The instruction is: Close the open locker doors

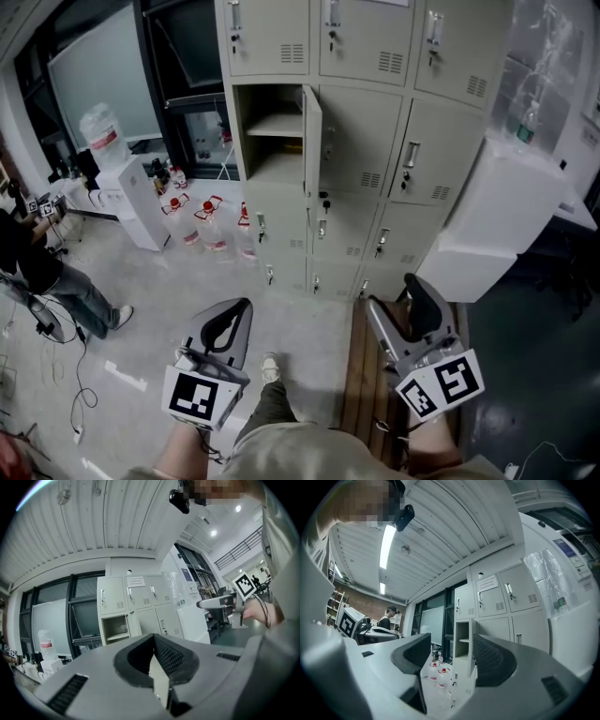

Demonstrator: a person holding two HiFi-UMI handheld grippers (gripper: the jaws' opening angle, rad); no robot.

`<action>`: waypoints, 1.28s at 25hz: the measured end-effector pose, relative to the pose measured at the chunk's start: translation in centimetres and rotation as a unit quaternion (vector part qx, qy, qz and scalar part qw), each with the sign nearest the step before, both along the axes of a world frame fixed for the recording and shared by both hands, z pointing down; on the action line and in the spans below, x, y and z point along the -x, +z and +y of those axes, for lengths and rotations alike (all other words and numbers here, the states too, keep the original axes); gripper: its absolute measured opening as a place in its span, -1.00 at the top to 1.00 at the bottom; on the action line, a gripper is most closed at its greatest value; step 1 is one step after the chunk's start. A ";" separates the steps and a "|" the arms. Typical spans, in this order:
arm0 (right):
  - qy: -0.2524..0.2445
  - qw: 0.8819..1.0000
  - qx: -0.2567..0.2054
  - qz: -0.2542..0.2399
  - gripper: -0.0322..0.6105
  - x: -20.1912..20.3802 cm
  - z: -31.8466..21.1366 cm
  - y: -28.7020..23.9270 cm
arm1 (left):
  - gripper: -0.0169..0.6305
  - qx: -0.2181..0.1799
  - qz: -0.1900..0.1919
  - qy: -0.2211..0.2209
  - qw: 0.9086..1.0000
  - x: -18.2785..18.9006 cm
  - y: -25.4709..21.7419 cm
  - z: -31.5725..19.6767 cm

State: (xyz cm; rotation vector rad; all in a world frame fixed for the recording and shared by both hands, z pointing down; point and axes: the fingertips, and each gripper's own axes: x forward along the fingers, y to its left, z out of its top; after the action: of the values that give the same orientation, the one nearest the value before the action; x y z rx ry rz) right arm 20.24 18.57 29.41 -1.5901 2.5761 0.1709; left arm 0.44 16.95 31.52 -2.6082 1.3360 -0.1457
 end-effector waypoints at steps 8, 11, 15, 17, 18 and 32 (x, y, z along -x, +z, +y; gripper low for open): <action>-0.002 1.000 0.003 0.009 0.05 0.1 -5.8 0.9 | 0.92 0.025 0.012 -0.003 1.000 0.9 1.6 -5.8; -0.001 1.000 0.007 0.015 0.05 0.6 -8.5 1.3 | 0.92 0.024 0.011 0.003 1.000 1.0 1.9 -8.6; 0.002 1.000 0.014 0.017 0.06 1.5 -12.4 1.5 | 0.93 0.022 0.007 0.013 1.000 1.2 1.9 -12.8; 0.002 1.000 0.017 0.018 0.06 2.1 -14.6 1.4 | 0.92 0.022 0.007 0.017 1.000 1.5 1.8 -15.0; 0.002 1.000 0.019 0.020 0.06 2.5 -15.7 1.4 | 0.92 0.023 0.007 0.020 1.000 1.7 1.8 -16.2; 0.053 0.997 0.045 0.032 0.05 6.8 -31.9 0.2 | 0.92 0.039 0.007 0.062 0.997 6.5 0.4 -35.3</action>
State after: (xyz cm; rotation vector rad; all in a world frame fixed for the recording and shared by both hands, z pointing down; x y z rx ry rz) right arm 13.40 -13.31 29.57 -1.7833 2.5818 0.1179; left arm -6.08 -18.36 31.90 -2.7525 1.1899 -0.1643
